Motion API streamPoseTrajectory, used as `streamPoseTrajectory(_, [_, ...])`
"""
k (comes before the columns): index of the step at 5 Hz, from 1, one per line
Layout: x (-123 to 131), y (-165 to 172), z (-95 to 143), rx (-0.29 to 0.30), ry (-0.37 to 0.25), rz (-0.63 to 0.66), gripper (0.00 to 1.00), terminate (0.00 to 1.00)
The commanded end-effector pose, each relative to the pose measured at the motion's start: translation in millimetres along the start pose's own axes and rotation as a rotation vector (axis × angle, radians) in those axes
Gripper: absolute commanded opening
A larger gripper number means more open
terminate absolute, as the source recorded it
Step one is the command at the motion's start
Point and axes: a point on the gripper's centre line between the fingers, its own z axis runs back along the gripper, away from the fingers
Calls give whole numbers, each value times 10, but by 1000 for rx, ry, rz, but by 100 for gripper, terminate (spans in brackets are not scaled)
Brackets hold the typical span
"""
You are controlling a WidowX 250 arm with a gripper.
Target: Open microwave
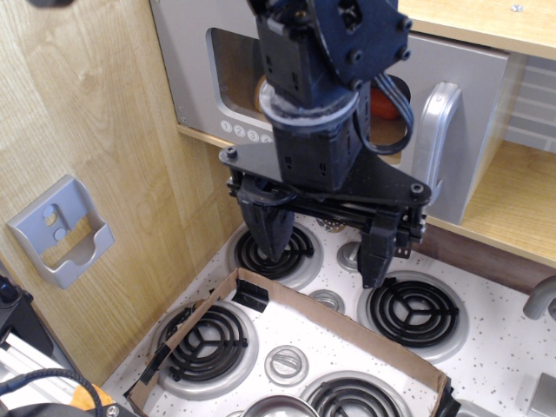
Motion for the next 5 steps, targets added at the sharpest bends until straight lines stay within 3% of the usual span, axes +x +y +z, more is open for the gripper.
streamPoseTrajectory(1, [0,0,0,0,0,0,100,0])
streamPoseTrajectory(2, [127,-86,-162,-34,-7,-5,100,0])
streamPoseTrajectory(5, [689,-170,-410,-37,-44,-103,100,0])
